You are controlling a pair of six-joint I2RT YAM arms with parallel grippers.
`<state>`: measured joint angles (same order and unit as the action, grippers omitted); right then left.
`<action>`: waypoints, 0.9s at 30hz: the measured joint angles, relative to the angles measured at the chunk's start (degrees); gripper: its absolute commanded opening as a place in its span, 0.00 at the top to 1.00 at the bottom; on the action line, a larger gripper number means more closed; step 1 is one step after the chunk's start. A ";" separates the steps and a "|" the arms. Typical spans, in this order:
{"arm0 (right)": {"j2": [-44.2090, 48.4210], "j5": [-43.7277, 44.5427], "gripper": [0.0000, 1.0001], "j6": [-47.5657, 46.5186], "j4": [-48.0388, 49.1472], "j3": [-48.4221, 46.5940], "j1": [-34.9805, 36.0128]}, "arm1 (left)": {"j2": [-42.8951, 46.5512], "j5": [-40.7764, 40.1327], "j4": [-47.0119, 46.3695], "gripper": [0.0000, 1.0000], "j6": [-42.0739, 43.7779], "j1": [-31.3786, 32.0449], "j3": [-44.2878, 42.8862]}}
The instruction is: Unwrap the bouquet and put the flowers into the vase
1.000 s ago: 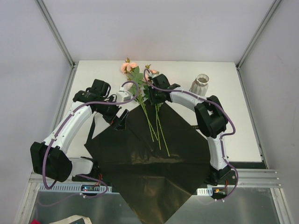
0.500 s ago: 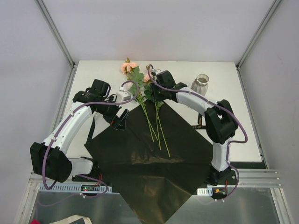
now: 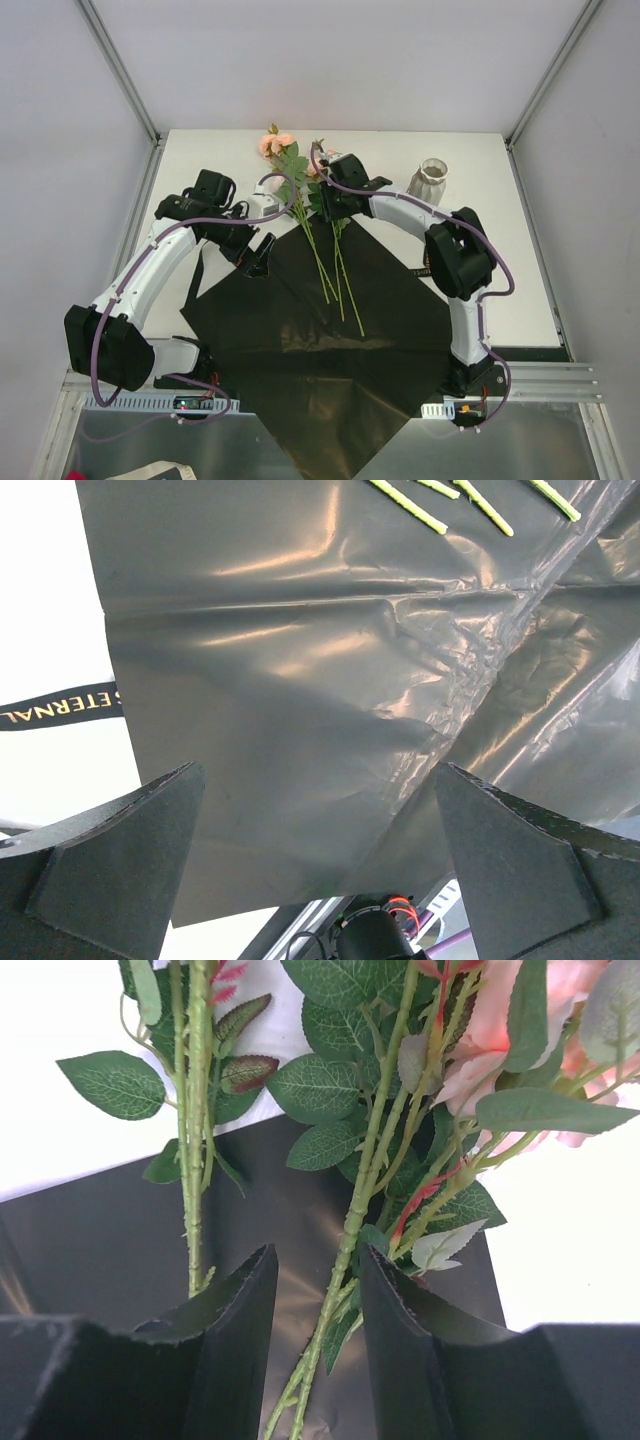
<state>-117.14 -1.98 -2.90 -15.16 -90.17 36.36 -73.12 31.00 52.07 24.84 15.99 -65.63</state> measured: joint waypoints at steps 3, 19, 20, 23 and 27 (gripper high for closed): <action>-1.49 -0.02 0.60 -0.17 -0.87 -1.03 0.00 | 0.00 0.00 -0.11 0.01 0.00 -0.17 0.00; -4.87 0.63 0.78 -0.81 -2.29 -3.30 0.11 | 0.13 0.02 -0.87 0.01 0.00 -0.72 0.57; -5.09 0.68 0.81 -0.85 -2.29 -3.43 0.13 | 0.13 0.02 -0.85 0.01 0.00 -0.72 0.79; -5.42 1.01 0.92 -0.98 -2.36 -3.69 0.39 | 0.17 0.00 -0.90 0.01 0.00 -0.72 1.01; -5.44 1.18 0.99 -0.79 -2.73 -4.79 1.03 | 0.63 0.02 -1.20 0.01 0.00 -0.85 1.38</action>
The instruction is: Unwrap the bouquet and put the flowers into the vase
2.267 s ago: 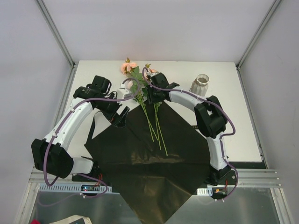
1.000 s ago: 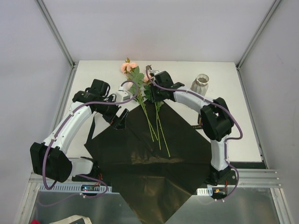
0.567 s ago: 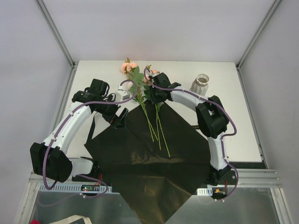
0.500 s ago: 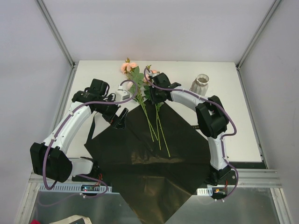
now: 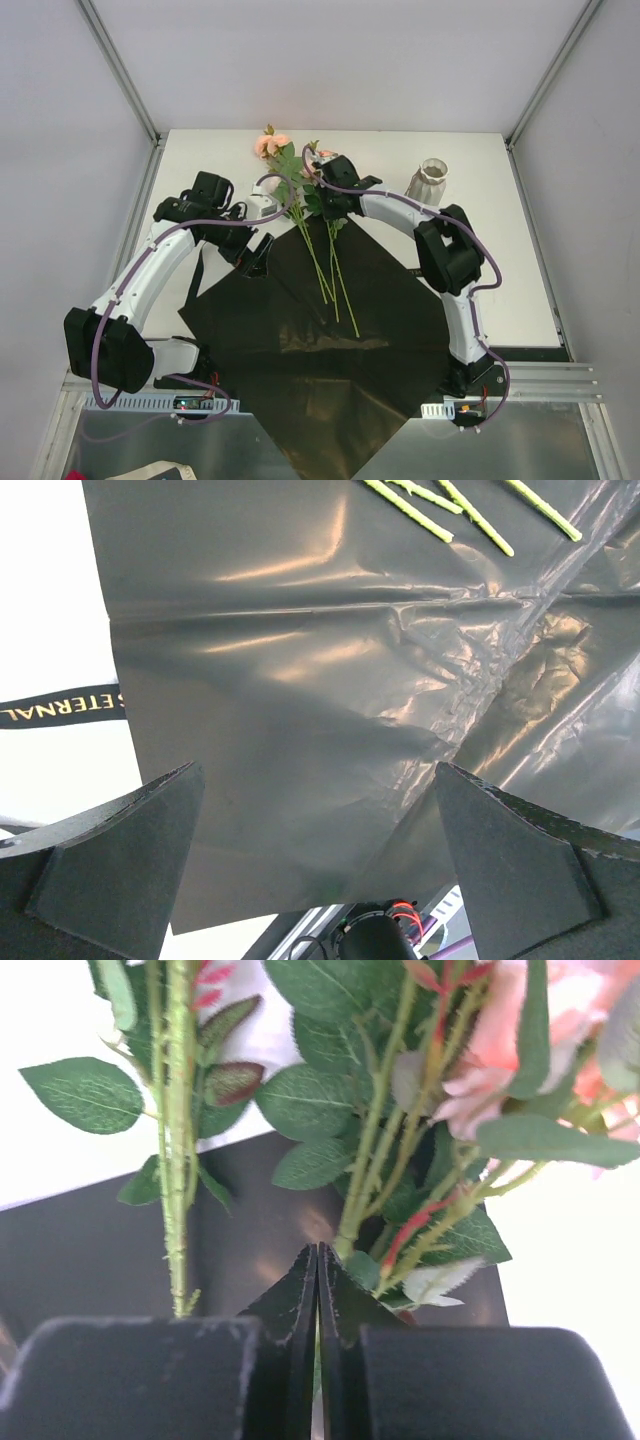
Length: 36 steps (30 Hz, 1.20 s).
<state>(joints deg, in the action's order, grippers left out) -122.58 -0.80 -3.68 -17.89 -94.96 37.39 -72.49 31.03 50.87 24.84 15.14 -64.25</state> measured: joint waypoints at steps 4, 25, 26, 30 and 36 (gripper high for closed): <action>0.00 -0.04 0.99 0.09 0.33 -0.94 1.11 | 0.26 -0.04 -0.24 0.01 0.00 -0.26 0.17; 15.47 7.26 0.62 -0.42 1.68 22.47 5.70 | 0.39 0.00 -1.53 0.01 0.02 -0.74 1.79; 15.50 7.23 0.64 -0.66 1.57 23.63 6.16 | 0.39 0.00 -1.60 0.01 0.02 -0.96 1.81; 15.63 6.99 0.68 -1.42 1.62 25.22 7.26 | 0.39 0.00 -1.81 0.01 0.02 -0.98 1.81; 15.85 7.04 0.67 -1.79 2.16 25.11 7.50 | 0.39 -0.02 -1.99 0.01 0.02 -0.98 1.84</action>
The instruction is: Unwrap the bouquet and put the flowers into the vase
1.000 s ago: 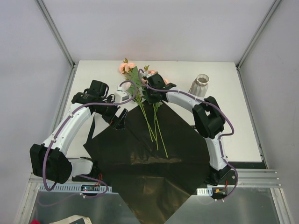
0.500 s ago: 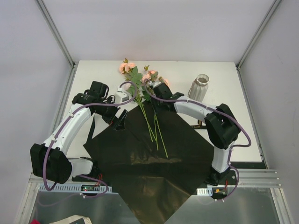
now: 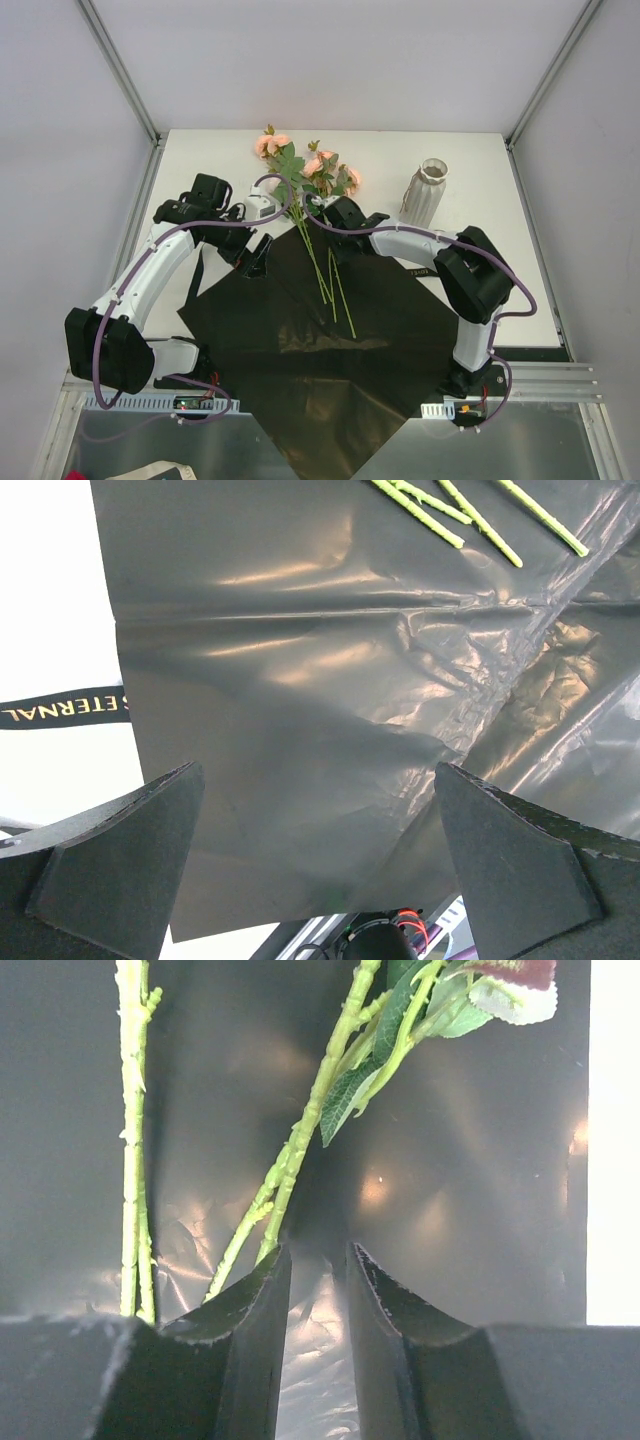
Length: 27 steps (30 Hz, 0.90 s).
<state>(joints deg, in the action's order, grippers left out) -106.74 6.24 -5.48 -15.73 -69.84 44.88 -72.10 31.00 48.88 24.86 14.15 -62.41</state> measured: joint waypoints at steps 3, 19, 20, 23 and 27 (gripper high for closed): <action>0.02 0.37 0.60 -0.07 0.00 -0.07 0.00 | 0.09 0.00 -0.17 0.01 0.00 0.00 0.20; 8.68 0.42 0.58 0.98 3.85 4.94 1.27 | 0.24 0.00 -0.15 0.01 0.04 0.00 0.52; 8.41 0.26 0.58 0.98 3.96 4.94 1.36 | 0.24 -0.02 -0.17 0.01 0.07 0.00 0.52; 7.19 -0.44 0.59 0.96 3.96 4.94 1.40 | 0.24 -0.04 -0.17 0.01 0.20 0.00 0.52; 5.44 -0.76 0.60 0.96 3.98 4.94 1.40 | 0.24 -0.07 -0.17 0.01 0.22 0.00 0.52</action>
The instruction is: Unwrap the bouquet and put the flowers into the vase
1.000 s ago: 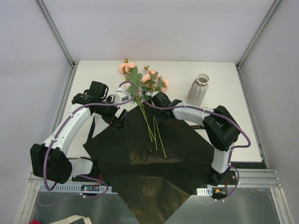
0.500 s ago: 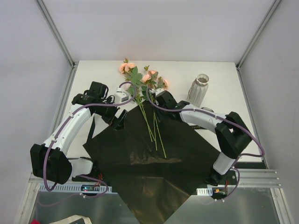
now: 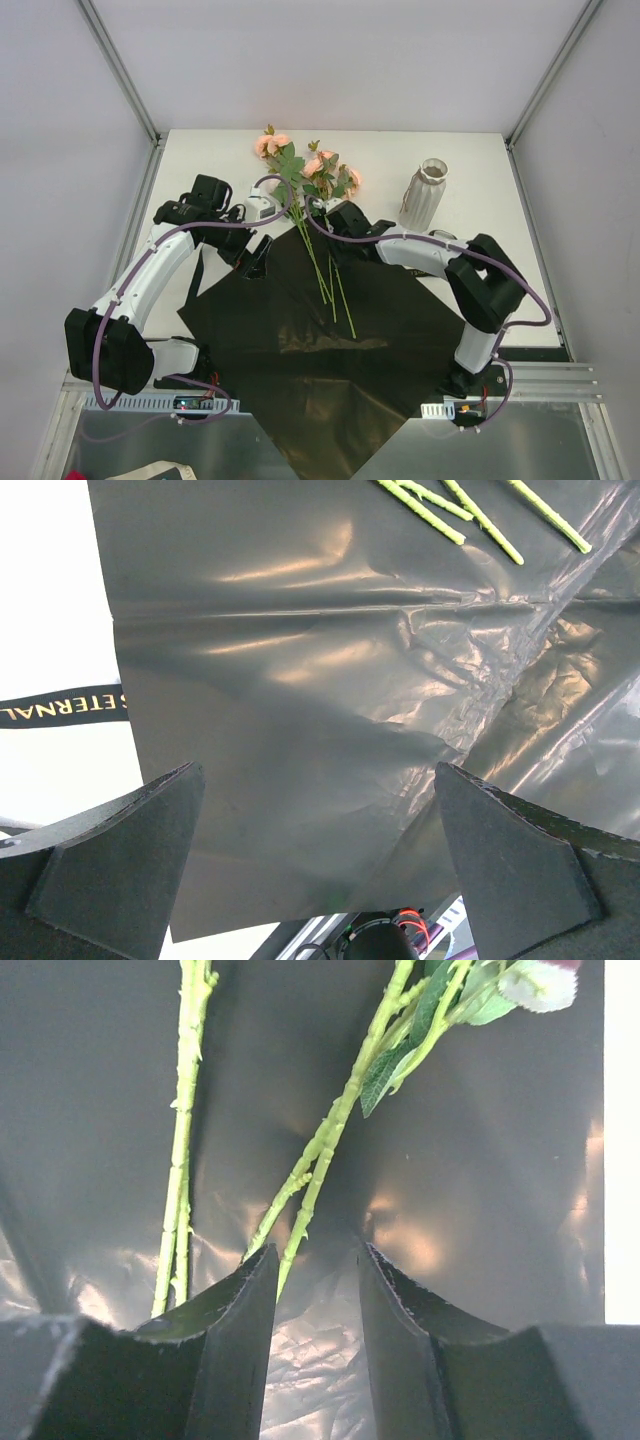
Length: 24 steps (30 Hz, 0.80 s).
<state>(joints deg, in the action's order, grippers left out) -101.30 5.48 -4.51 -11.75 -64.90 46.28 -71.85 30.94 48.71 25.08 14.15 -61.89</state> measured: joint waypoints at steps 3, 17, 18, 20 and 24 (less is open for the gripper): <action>-1.73 -0.20 0.60 -0.02 -0.02 -0.02 0.00 | 0.00 -0.02 0.00 0.01 0.00 0.00 0.00; -4.74 0.07 0.99 -0.37 -0.07 -0.87 0.00 | 0.00 -0.09 0.02 0.01 0.04 0.00 0.00; -4.68 0.33 0.99 -0.28 -0.04 -0.87 -0.02 | 0.00 -0.09 0.00 0.01 0.04 0.00 0.00; -4.13 0.85 0.99 -0.37 -0.04 -0.87 0.02 | 0.02 -0.09 0.00 0.01 0.04 0.00 0.00; 1.70 2.32 0.99 -0.94 0.24 0.55 0.81 | 0.20 -0.11 0.00 0.01 0.04 -0.02 0.00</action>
<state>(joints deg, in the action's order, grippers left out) -99.59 7.79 -5.45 -11.51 -64.36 47.09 -71.66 30.83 48.71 25.12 14.13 -61.89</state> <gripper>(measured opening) 0.029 0.992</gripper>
